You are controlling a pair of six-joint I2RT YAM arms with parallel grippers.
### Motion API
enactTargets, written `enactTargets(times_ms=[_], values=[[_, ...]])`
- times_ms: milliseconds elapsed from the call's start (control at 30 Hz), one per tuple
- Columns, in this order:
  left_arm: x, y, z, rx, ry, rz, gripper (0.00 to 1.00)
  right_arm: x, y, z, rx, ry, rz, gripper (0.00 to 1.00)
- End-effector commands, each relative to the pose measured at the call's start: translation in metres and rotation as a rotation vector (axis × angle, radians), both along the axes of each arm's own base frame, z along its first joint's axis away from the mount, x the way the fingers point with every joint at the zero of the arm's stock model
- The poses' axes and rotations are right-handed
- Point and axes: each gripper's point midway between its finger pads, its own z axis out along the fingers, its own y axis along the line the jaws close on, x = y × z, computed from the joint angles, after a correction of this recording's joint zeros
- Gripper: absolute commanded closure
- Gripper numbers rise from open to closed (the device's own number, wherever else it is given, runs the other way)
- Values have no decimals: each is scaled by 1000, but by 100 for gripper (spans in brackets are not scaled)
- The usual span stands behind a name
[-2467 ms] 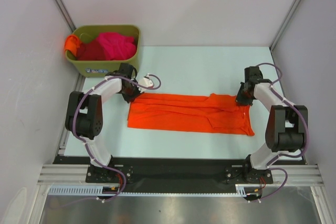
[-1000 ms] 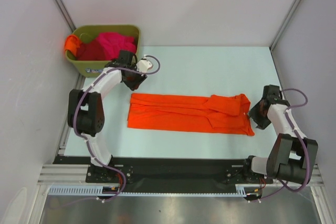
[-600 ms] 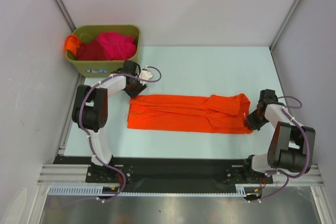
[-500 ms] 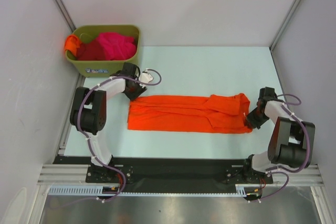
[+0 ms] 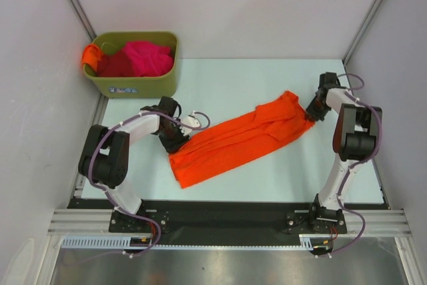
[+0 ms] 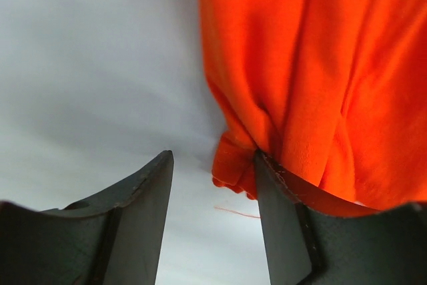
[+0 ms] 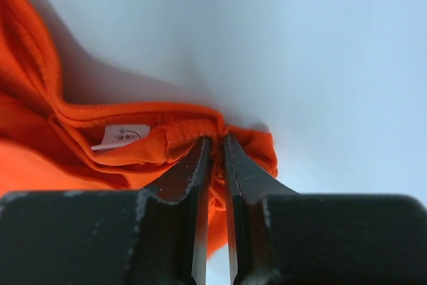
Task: Fold and stack the t-shirts
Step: Fold the tshirt
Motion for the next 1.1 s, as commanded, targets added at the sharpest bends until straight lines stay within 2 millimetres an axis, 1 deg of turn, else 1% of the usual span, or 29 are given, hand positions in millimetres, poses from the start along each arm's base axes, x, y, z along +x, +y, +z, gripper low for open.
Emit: enactTargets(times_ms=[0, 33, 67, 133, 167, 200, 233, 267, 300, 333, 367, 400, 433, 467, 500, 533, 567, 600, 633, 733, 767, 800, 833, 867, 900, 933, 967, 1033, 1067], values=[[-41, -24, 9, -89, 99, -66, 42, 99, 14, 4, -21, -255, 99, 100], [-42, -28, 14, -109, 94, -60, 41, 104, 22, -15, -15, -217, 120, 100], [-43, -30, 17, -117, 90, -59, 39, 134, 25, 5, -27, -282, 139, 100], [-45, -32, 22, -121, 91, -59, 35, 153, 38, 4, -6, -283, 181, 100], [-45, -32, 26, -123, 80, -55, 34, 159, 50, -15, 4, -258, 210, 100], [-47, -31, 28, -119, 79, -57, 31, 186, 55, 4, 0, -323, 232, 99], [-49, -29, 30, -112, 82, -52, 30, 193, 63, 3, 14, -319, 250, 99], [-49, -27, 32, -103, 77, -50, 30, 195, 72, -27, 30, -270, 269, 99], [-50, -26, 33, -96, 79, -49, 30, 226, 73, 8, 22, -365, 277, 99], [-53, -25, 35, -90, 89, -47, 30, 227, 91, 6, 33, -344, 307, 98], [-53, -23, 35, -86, 91, -43, 30, 237, 103, 9, 31, -360, 326, 98], [-54, -23, 36, -84, 92, -42, 30, 240, 108, -9, 29, -338, 333, 97], [-55, -23, 35, -81, 98, -45, 30, 255, 113, 11, 21, -402, 342, 97], [-54, -24, 35, -78, 99, -43, 29, 258, 125, 11, 28, -421, 358, 96], [-53, -24, 34, -73, 97, -43, 29, 271, 132, 23, 27, -496, 362, 94], [-49, -25, 32, -70, 96, -35, 29, 269, 138, 13, 35, -492, 364, 94], [-47, -26, 31, -69, 91, -33, 29, 273, 140, 15, 34, -513, 353, 93], [-40, -27, 32, -67, 71, -30, 29, 277, 145, 11, 41, -528, 352, 92], [-37, -27, 31, -64, 72, -29, 29, 283, 149, 19, 57, -556, 347, 92], [-32, -30, 35, -67, 75, -49, 29, 289, 144, 23, 49, -571, 329, 79], [-32, -31, 36, -75, 81, -57, 28, 292, 140, 29, 44, -585, 319, 68], [-35, -32, 37, -76, 95, -65, 27, 295, 138, 37, 44, -609, 312, 63], [-37, -33, 37, -83, 101, -77, 12, 297, 134, 53, 39, -634, 306, 57], [-40, -33, 36, -81, 108, -83, 11, 298, 131, 60, 34, -648, 304, 48], [-42, -32, 34, -77, 114, -87, 1, 299, 129, 68, 22, -660, 303, 44], [-43, -33, 33, -77, 115, -87, 0, 300, 127, 76, 14, -673, 302, 41], [-45, -34, 32, -80, 119, -88, 0, 300, 126, 91, 0, -696, 310, 35], [-46, -37, 33, -91, 114, -84, 0, 300, 120, 105, -6, -716, 309, 33], [-47, -38, 34, -95, 116, -85, 0, 301, 118, 122, -11, -743, 307, 32]])
